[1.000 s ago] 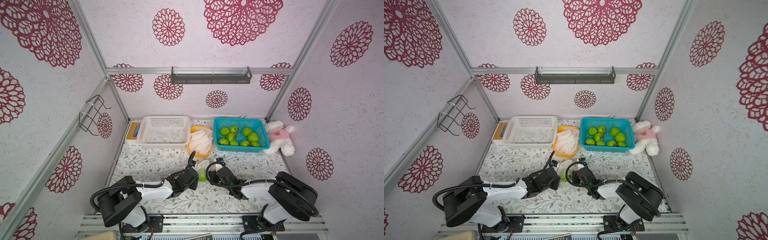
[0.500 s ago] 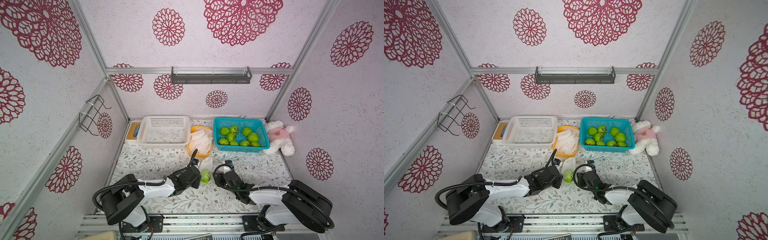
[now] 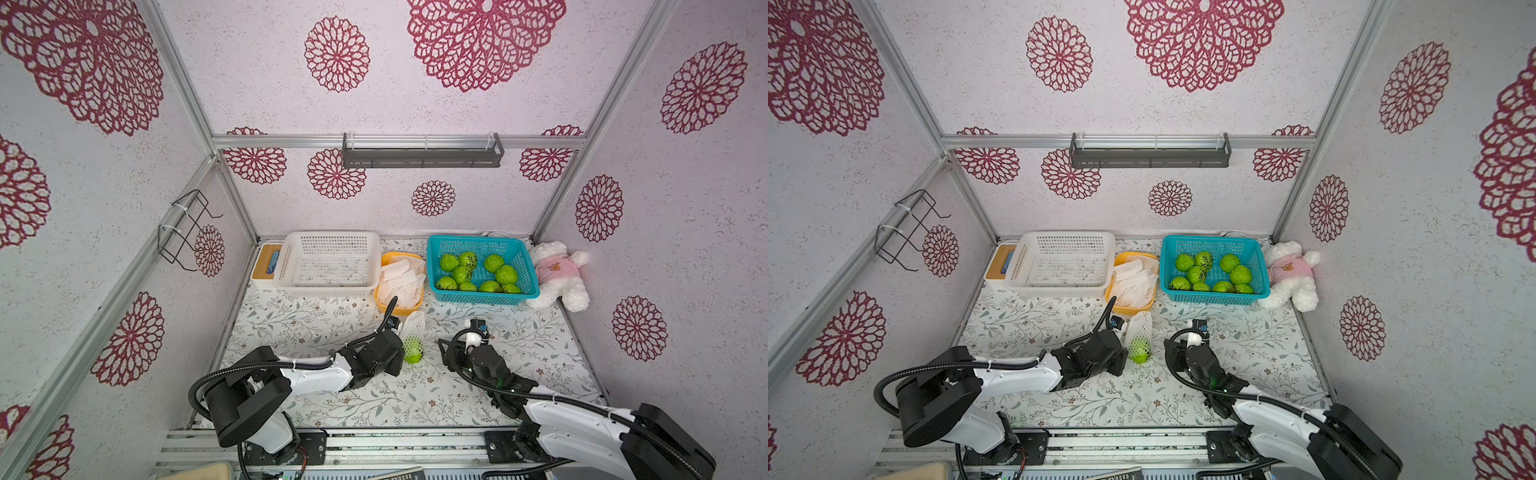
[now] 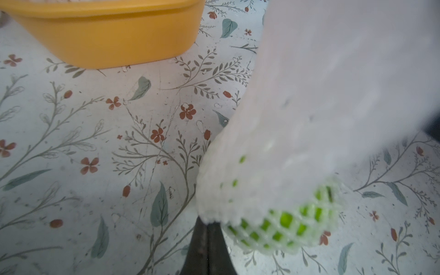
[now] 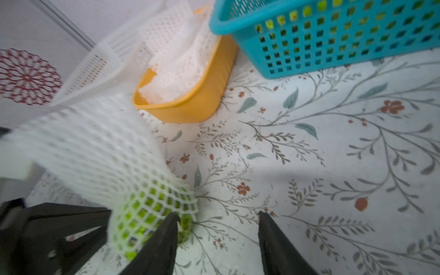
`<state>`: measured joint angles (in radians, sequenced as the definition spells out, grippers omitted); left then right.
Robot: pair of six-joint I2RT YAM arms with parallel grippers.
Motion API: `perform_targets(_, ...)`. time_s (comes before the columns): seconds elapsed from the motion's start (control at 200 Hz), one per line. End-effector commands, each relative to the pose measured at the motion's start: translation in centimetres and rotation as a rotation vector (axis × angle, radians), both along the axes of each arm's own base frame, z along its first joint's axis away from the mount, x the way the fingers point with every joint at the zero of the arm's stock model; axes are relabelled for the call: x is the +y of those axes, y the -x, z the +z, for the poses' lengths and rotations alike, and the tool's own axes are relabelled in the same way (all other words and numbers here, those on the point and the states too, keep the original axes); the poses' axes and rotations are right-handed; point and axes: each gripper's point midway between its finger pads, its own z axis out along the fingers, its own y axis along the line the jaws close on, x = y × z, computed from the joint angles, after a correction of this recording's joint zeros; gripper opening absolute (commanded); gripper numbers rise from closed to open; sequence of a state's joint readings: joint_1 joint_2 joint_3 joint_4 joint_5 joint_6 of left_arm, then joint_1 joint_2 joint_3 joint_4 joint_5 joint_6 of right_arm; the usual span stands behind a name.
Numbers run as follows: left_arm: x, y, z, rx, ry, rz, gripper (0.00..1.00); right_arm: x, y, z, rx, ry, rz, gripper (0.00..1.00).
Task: Sleeve custard apples in foam nets
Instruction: Put on the foam net on the custard apple.
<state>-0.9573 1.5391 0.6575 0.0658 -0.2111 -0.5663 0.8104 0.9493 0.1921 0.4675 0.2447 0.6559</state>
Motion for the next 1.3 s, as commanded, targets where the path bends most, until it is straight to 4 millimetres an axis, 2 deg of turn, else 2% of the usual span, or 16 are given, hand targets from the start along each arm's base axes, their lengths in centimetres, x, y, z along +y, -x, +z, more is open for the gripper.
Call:
perform_targets(0.0,-0.8,-0.3,0.4,-0.014,-0.001,-0.018,0.00,2.5,0.8,4.8,-0.156,-0.033,0.175,0.56)
perform_targets(0.07,-0.9,-0.3,0.4,-0.013,-0.005,-0.023,0.00,3.4,1.2,5.7,-0.175,-0.031,0.237,0.55)
perform_targets(0.125,-1.0,-0.3,0.4,-0.012,-0.007,-0.026,0.00,3.9,1.3,5.6,-0.163,-0.014,0.267,0.55)
perform_targets(0.45,-1.3,-0.1,0.5,-0.016,-0.016,-0.034,0.00,6.2,1.3,1.0,-0.004,0.009,0.331,0.50)
perform_targets(0.655,-1.4,-0.1,0.4,-0.013,-0.024,-0.037,0.00,6.7,1.5,0.2,0.020,0.003,0.344,0.34)
perform_targets(0.841,-1.5,-0.1,0.4,-0.013,-0.026,-0.036,0.00,6.7,1.8,-0.3,0.038,0.001,0.352,0.13)
perform_targets(0.991,-1.4,-0.1,0.3,-0.012,-0.029,-0.034,0.00,6.5,2.0,-0.9,0.055,0.009,0.350,0.06)
perform_targets(1.116,-1.4,-0.1,0.3,-0.012,-0.028,-0.033,0.00,6.1,1.9,-0.9,0.052,0.014,0.330,0.06)
perform_targets(1.186,-1.4,-0.1,0.2,-0.010,-0.030,-0.033,0.00,5.7,1.7,-0.3,0.036,0.013,0.309,0.20)
perform_targets(1.296,-1.4,-0.1,0.2,-0.011,-0.032,-0.034,0.00,5.6,1.4,1.3,-0.003,0.007,0.297,0.32)
